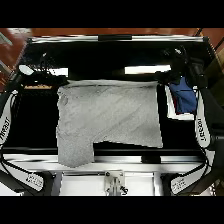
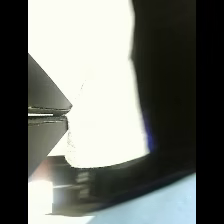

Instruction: Fold the shirts.

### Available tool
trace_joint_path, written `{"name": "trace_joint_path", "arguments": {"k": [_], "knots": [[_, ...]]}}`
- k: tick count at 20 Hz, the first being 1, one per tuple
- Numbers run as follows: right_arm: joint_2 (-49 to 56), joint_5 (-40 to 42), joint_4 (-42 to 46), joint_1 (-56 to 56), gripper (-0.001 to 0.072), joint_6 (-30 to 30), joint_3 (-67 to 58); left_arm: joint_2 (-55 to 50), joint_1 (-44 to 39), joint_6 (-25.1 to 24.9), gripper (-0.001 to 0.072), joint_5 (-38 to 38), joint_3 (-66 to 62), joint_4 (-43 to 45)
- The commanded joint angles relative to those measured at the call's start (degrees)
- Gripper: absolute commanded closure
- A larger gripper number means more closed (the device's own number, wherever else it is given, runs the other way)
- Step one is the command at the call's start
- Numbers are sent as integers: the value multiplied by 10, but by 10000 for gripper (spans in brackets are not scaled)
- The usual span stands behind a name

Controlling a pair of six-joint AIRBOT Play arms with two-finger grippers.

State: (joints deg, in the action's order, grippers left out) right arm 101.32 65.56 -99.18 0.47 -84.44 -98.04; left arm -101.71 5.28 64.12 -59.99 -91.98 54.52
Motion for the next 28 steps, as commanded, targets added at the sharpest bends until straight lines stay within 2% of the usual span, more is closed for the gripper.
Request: {"name": "trace_joint_path", "arguments": {"k": [1,3,9,14,18,19,20,21,22,24,25,26,28], "knots": [[-14,167,16,-5,643,-2,1,5,19,57,679,-190,-18,92],[0,182,-2,-14,643,1,1,1,19,63,678,-222,-3,94],[42,274,-28,-30,643,6,1,-1,25,82,678,-223,38,124],[42,275,19,-29,643,7,1,-2,36,80,678,-216,38,124],[42,272,19,-29,643,17,1,-2,39,76,677,-215,38,123],[42,267,18,-30,605,23,1,-3,37,78,676,-216,38,121],[42,262,13,-30,457,26,1,-3,35,88,614,-217,38,121],[42,263,11,-30,325,19,1,-2,35,109,350,-217,38,122],[38,276,13,-30,270,12,1,-1,36,133,63,-225,38,122],[16,303,35,-30,254,-2,1,7,39,143,60,-273,38,122],[-2,315,54,-30,254,-9,1,15,39,152,87,-299,38,122],[-23,325,72,-29,254,-16,1,27,40,158,191,-321,38,122],[-64,341,80,-22,254,-31,2,64,40,168,210,-338,40,121]]}}
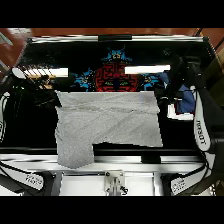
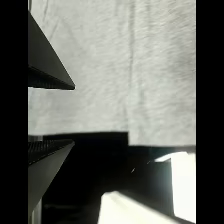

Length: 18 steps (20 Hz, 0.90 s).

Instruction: Fold the shirts.

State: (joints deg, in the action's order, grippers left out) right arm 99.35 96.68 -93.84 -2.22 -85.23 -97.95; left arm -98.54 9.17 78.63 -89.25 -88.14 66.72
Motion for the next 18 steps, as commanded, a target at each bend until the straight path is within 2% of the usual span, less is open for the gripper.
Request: {"name": "trace_joint_path", "arguments": {"k": [1,3,4,5,8,11,18], "knots": [[-68,32,21,8,253,-31,12,59,1,22,201,-43,13,-2],[-118,23,6,20,237,-44,73,120,2,15,4,-31,69,-2],[-149,12,-8,30,108,-50,124,153,3,9,4,-21,115,-2],[-183,-6,-21,42,80,-56,183,191,6,7,4,-3,177,-3],[-275,-76,-33,71,80,-72,340,299,20,2,11,77,365,-13],[-331,-113,-34,91,80,-72,426,360,26,-44,31,110,481,-41],[-347,-136,-65,94,80,-72,451,362,27,-113,30,110,556,-2]]}}
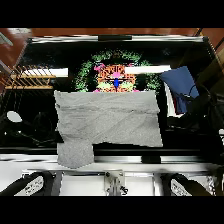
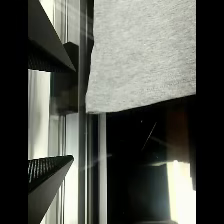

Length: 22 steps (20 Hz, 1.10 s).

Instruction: Fold the shirts.

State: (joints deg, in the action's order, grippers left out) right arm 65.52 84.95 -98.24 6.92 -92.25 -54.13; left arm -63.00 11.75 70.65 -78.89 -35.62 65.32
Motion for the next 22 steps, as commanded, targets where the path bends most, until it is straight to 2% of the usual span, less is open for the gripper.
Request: {"name": "trace_joint_path", "arguments": {"k": [1,7,10,11,12,14,15,16,17,19,22], "knots": [[-9,-23,-26,2,80,-2,13,7,1,-34,31,12,33,22],[-9,-34,-29,2,80,-1,13,7,1,-20,31,85,75,21],[-9,-36,-29,2,80,0,13,7,0,-20,46,124,92,-32],[-9,-40,-33,2,80,2,13,7,0,-20,132,133,95,-47],[-9,-45,-44,2,80,2,13,7,0,-21,170,137,95,-58],[-9,-62,-70,2,80,2,21,7,0,-21,186,137,95,-60],[-9,-69,-74,2,80,2,34,7,0,-21,311,132,95,-60],[-9,-73,-73,2,80,-1,51,7,0,-30,528,124,94,-60],[-9,-80,-75,2,80,-17,76,7,0,-44,661,112,92,-61],[-7,-87,-77,2,80,-36,133,7,0,-72,676,83,83,-60],[-2,-104,-76,2,80,-35,178,11,0,-72,677,67,63,-60]]}}
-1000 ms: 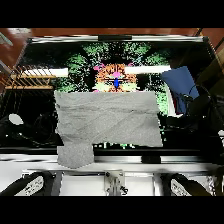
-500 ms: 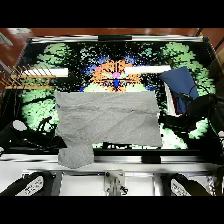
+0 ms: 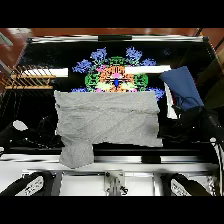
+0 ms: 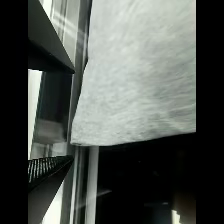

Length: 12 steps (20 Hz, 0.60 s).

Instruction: Fold the shirts.

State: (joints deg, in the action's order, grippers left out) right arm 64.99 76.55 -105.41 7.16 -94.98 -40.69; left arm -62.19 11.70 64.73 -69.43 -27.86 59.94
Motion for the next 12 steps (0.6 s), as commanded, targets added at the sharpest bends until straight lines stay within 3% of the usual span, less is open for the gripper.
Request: {"name": "trace_joint_path", "arguments": {"k": [1,11,12], "knots": [[3,-37,-10,0,80,9,50,4,1,-15,677,-26,-22,-6],[44,-83,-54,-29,80,41,63,3,1,-17,677,-17,-99,-28],[59,-97,-61,-43,148,41,63,3,1,-17,677,-16,-104,-36]]}}
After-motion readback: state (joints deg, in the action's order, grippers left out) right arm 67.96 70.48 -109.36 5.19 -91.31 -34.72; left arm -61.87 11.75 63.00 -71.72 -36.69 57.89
